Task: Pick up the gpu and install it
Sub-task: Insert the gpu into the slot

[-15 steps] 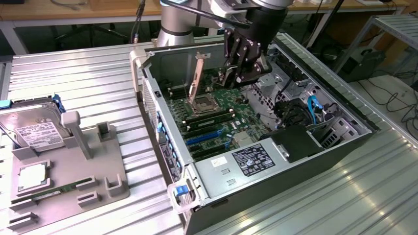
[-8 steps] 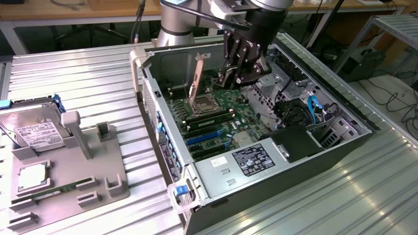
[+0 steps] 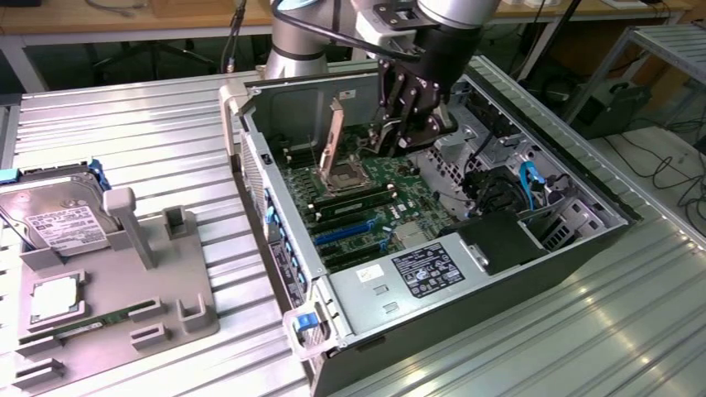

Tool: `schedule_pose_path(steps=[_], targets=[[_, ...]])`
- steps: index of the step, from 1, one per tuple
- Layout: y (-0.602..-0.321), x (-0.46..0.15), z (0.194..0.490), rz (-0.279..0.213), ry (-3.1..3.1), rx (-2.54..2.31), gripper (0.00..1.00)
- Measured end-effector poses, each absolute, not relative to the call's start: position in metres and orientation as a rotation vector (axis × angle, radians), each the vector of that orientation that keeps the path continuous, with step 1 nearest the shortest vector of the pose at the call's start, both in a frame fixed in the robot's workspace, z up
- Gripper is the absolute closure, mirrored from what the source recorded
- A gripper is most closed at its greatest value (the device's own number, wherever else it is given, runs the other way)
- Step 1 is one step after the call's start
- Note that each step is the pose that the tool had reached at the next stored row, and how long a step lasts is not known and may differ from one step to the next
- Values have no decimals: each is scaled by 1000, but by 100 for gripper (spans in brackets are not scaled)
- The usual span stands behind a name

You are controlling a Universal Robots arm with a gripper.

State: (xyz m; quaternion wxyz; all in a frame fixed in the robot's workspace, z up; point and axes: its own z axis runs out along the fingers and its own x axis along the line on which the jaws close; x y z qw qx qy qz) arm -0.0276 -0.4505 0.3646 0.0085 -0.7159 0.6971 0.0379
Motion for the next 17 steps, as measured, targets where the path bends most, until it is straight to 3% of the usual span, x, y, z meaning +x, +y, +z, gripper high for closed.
schedule_pose_path(steps=[17], targets=[[-458, -28, 358, 119, 2178, -2237, 72]])
